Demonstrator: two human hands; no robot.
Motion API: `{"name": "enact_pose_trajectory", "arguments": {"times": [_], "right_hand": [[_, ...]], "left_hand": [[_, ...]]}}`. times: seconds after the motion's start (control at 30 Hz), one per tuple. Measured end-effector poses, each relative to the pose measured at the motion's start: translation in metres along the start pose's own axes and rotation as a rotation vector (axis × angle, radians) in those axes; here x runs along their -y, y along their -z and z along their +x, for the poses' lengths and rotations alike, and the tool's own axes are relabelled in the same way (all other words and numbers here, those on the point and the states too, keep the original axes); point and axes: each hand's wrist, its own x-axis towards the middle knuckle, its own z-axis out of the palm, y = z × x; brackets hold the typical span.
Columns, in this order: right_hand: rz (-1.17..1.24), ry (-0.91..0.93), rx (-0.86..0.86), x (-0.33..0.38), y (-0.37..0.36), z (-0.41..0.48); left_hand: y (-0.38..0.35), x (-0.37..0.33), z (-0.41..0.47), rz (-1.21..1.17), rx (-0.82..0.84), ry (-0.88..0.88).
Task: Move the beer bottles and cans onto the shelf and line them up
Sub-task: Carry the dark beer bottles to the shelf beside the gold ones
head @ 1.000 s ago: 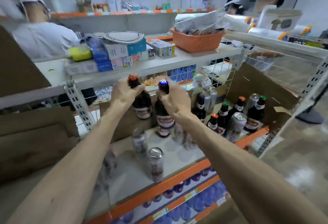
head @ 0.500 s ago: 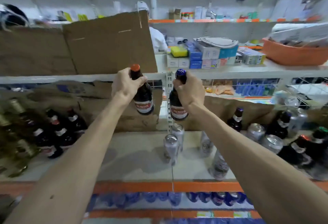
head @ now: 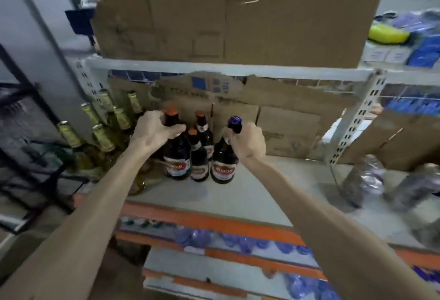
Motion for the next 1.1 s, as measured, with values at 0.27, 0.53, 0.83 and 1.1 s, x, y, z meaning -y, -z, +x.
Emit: {"name": "enact_pose_trajectory", "arguments": {"times": [0.27,0.53,0.83,1.1], "right_hand": [[-0.106,-0.023,0.105,0.025,-0.081,-0.021],[-0.132,-0.037,0.067,0.029,-0.103,-0.032],[-0.125,-0.052,0.034,0.028,-0.123,-0.044],[-0.068,-0.077,0.031,0.020,-0.135,-0.054]], "left_hand": [[0.015,0.078,0.021,-0.015,0.169,-0.039],[0.011,0.112,0.027,-0.042,0.225,0.029],[-0.004,0.137,0.029,-0.041,0.249,0.001],[-0.006,0.146,0.023,-0.089,0.275,-0.058]]}}
